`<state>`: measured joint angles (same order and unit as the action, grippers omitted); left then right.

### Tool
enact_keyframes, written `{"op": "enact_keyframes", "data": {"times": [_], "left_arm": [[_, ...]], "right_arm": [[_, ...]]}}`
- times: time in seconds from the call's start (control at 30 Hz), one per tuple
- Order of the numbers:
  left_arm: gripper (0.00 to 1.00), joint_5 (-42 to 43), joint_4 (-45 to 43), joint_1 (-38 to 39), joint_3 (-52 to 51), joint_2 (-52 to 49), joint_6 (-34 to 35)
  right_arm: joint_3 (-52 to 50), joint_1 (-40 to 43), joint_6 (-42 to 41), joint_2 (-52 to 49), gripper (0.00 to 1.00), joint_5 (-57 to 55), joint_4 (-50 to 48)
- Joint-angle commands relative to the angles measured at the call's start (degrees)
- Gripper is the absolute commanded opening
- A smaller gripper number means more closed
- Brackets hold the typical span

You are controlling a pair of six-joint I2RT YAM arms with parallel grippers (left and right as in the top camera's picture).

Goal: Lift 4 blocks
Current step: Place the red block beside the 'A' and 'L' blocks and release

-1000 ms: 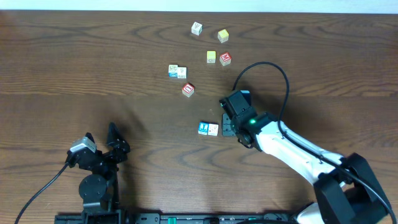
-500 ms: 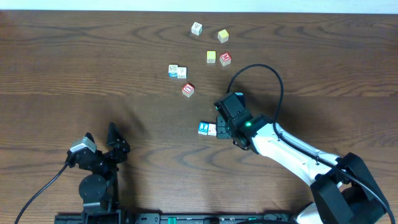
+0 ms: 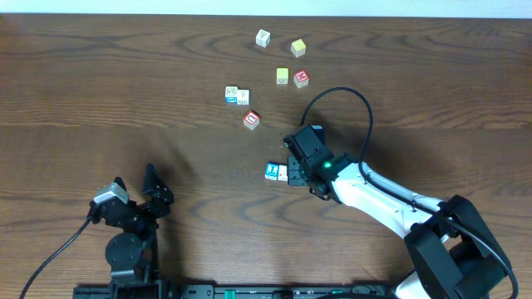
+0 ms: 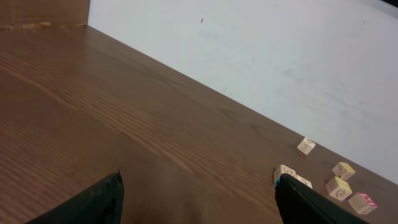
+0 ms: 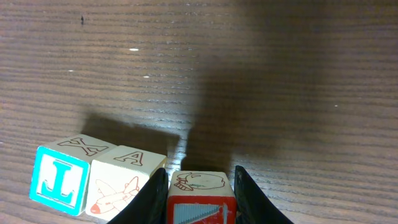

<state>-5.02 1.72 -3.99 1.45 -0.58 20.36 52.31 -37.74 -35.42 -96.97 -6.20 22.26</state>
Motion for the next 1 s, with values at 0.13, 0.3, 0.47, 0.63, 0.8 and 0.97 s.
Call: {"op": "enact_keyframes", "data": {"times": [0.13, 0.3, 0.47, 0.63, 0.8, 0.97], "left_arm": [[0.78, -0.5, 2.1, 0.2, -1.2, 0.3, 0.0], [0.78, -0.5, 2.1, 0.2, -1.2, 0.3, 0.0], [0.79, -0.5, 2.1, 0.2, -1.2, 0.3, 0.0], [0.78, -0.5, 2.1, 0.2, -1.2, 0.3, 0.0], [0.79, -0.5, 2.1, 0.2, -1.2, 0.3, 0.0], [0.79, -0.5, 2.1, 0.2, -1.2, 0.3, 0.0]], "right_arm": [[0.0, -0.6, -0.8, -0.1, 0.2, -1.0, -1.0], [0.0, -0.6, -0.8, -0.1, 0.22, -1.0, -1.0], [0.0, -0.6, -0.8, -0.1, 0.24, -1.0, -1.0], [0.0, -0.6, -0.8, -0.1, 0.27, -1.3, -1.0], [0.0, -0.6, -0.8, -0.1, 0.31, -1.3, -1.0], [0.0, -0.6, -0.8, -0.1, 0.33, -1.3, -1.0]]}}
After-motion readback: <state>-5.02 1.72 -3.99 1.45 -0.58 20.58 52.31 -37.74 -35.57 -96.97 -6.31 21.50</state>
